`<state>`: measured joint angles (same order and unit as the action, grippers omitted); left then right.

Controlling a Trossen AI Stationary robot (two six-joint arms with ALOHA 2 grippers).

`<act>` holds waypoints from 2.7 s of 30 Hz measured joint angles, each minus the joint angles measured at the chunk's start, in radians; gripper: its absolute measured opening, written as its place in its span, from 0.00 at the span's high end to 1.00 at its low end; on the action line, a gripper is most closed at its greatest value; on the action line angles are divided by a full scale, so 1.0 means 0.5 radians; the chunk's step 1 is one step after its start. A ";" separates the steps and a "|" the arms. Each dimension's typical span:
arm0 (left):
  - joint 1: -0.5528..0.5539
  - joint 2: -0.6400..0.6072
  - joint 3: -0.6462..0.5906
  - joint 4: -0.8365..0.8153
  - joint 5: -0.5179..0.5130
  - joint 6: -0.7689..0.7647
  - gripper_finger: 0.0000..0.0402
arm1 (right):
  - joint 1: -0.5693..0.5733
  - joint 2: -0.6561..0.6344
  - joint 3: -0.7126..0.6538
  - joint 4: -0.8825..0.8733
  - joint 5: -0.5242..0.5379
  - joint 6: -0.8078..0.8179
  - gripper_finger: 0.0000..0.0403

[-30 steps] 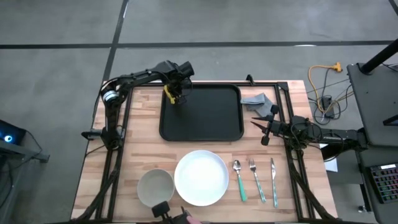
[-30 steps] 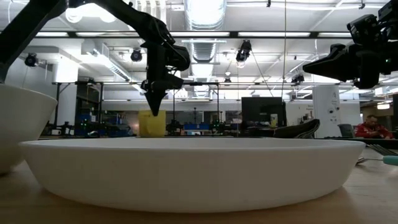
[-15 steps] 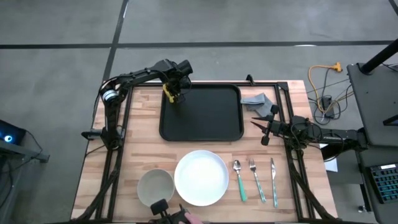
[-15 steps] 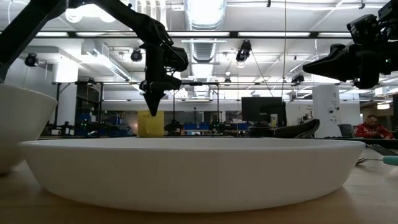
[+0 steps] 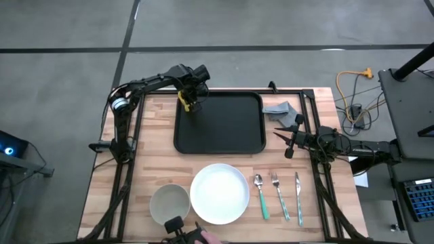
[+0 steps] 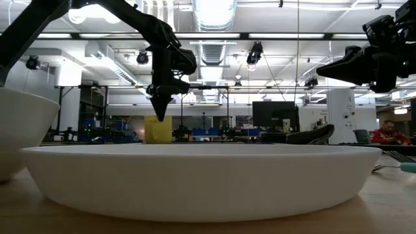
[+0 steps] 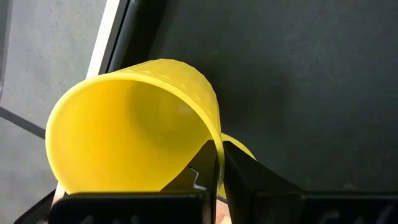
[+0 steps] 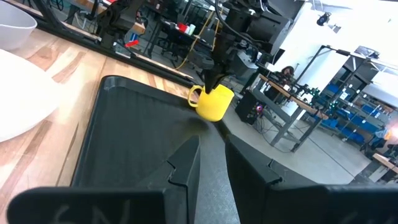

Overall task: Set up tray
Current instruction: Put the yellow mug on the black serving tray, then put the white plate on the black serving tray below the yellow mug

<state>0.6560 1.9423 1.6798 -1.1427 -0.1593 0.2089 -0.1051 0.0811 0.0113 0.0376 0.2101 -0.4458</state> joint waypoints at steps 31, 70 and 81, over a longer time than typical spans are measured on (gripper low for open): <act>0.001 -0.002 -0.129 0.124 -0.001 -0.001 0.97 | -0.001 0.000 0.000 0.000 0.000 -0.002 0.83; -0.020 -0.154 -0.126 0.173 -0.313 -0.008 0.72 | 0.000 0.000 0.000 -0.001 0.001 -0.002 0.83; -0.109 -0.293 -0.126 0.092 -0.242 -0.178 0.72 | 0.000 0.000 0.000 0.000 0.000 -0.001 0.83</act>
<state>0.6016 1.7960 1.6169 -1.0969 -0.2801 0.1198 -0.1053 0.0812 0.0111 0.0376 0.2100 -0.4465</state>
